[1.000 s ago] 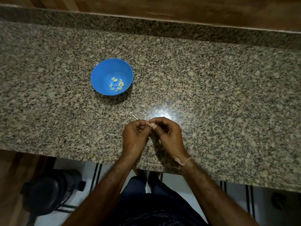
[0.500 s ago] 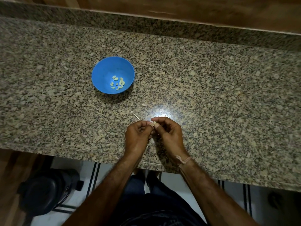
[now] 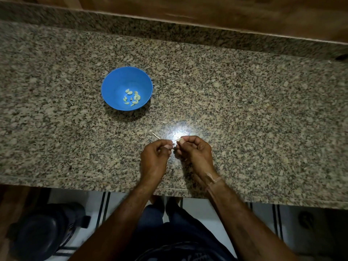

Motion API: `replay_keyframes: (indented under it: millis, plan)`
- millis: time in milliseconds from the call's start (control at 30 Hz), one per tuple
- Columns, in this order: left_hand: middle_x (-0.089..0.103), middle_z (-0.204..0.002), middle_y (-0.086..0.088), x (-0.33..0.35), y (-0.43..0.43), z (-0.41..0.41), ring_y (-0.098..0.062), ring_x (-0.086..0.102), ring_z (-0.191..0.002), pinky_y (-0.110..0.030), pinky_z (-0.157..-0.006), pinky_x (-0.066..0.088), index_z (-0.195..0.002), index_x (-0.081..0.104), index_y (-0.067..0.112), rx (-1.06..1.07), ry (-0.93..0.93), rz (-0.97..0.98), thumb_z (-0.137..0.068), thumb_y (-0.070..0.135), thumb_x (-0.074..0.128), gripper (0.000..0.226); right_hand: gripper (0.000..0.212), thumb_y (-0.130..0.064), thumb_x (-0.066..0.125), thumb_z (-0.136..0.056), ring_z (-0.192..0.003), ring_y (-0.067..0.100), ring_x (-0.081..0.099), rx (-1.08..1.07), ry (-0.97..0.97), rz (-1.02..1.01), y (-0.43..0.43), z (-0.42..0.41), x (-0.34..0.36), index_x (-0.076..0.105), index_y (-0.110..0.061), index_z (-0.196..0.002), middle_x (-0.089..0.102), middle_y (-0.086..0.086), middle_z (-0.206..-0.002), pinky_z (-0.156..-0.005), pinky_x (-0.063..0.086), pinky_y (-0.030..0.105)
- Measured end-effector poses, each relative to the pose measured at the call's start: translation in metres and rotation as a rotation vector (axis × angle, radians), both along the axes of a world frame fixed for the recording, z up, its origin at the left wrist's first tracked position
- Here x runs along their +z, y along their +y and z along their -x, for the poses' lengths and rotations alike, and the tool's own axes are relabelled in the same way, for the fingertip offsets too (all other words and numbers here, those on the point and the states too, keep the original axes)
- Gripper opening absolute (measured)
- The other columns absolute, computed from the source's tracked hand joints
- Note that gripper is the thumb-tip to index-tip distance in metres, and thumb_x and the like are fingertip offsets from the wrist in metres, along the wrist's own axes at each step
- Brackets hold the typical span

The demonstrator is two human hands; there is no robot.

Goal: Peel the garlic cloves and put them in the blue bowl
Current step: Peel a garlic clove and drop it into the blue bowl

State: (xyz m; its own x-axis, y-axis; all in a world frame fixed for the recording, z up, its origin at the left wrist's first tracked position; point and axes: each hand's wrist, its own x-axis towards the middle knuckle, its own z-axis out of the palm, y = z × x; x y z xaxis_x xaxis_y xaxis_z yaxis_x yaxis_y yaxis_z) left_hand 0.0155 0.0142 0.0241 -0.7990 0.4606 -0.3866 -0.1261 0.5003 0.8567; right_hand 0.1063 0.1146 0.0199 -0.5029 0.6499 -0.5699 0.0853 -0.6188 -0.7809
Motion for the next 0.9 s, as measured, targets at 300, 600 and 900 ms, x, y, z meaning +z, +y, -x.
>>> replay_keyframes:
  millis: [300, 600, 900]
  plan:
    - [0.077, -0.08, 0.008, 0.011, -0.009, 0.015, -0.013, 0.074, -0.078, -0.039, -0.075, 0.063, -0.087, 0.08, 0.025, -0.097, -0.031, -0.108, -0.09, 0.025, 0.077, 0.005, 0.011, -0.004, 0.072, -0.096, -0.099, 0.03, 0.075, 0.1, -0.054, -0.304, -0.013, -0.001, 0.013, 0.074, -0.003, -0.107, 0.076, 0.019, -0.104, -0.088, 0.063, 0.04]
    - [0.072, -0.077, -0.011, 0.011, -0.019, 0.034, -0.02, 0.059, -0.066, -0.03, -0.067, 0.045, -0.079, 0.08, 0.011, 0.03, -0.668, -0.212, -0.092, 0.01, 0.072, 0.015, 0.009, 0.0, 0.075, -0.092, -0.092, 0.019, 0.076, 0.095, -0.084, -0.599, -0.028, 0.004, 0.016, 0.079, -0.005, -0.099, 0.08, 0.003, -0.093, -0.084, 0.06, 0.027]
    - [0.071, -0.077, -0.013, 0.009, -0.027, 0.037, -0.025, 0.055, -0.07, -0.034, -0.065, 0.044, -0.081, 0.078, 0.009, -0.079, -0.446, -0.172, -0.094, 0.007, 0.067, 0.017, 0.01, -0.001, 0.075, -0.092, -0.091, 0.02, 0.077, 0.074, -0.109, -0.552, -0.037, 0.007, 0.01, 0.08, -0.007, -0.098, 0.08, 0.003, -0.092, -0.085, 0.061, 0.032]
